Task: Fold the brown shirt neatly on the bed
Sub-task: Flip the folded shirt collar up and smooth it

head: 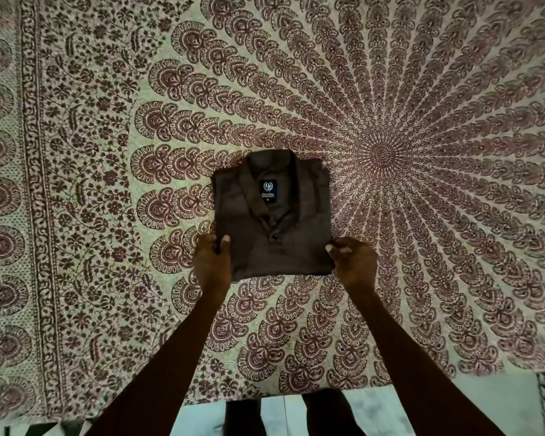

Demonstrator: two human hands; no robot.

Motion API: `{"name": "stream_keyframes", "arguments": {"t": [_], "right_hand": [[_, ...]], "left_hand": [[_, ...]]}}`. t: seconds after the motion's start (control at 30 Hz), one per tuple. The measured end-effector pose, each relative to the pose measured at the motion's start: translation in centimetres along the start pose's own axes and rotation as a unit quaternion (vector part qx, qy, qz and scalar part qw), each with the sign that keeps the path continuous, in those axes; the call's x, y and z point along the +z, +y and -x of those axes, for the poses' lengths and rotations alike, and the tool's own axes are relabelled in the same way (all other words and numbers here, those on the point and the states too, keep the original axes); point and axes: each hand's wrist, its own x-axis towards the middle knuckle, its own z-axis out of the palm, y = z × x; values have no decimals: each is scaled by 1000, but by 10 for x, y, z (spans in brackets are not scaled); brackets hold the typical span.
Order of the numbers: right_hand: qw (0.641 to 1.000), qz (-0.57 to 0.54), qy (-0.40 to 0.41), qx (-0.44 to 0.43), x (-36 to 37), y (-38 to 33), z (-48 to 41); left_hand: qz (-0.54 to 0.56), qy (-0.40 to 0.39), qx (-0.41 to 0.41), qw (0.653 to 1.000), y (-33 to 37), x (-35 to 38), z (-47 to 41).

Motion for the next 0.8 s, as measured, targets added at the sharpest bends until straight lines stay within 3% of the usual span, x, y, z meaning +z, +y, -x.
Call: {"name": "stream_keyframes", "arguments": {"t": [0.13,0.33,0.5,0.6,0.8], "right_hand": [[997,47,-50,17,11,-2,-1],[992,30,-105,70,26,-3,-12],[986,21,-121,116,29,13,-18],[993,32,-63,99,27,0,-17],[990,-81,77,90,37,-32,-48]], "left_hand": [[-10,-9,15,1000,-1,-6,5],[5,-4,-9,1000,0,-8,2],[22,-53,-38,998,-11,-9,0],[20,-61,-38,997,-16,-11,-7],[91,-24,25,995,20,-9,-33]]}}
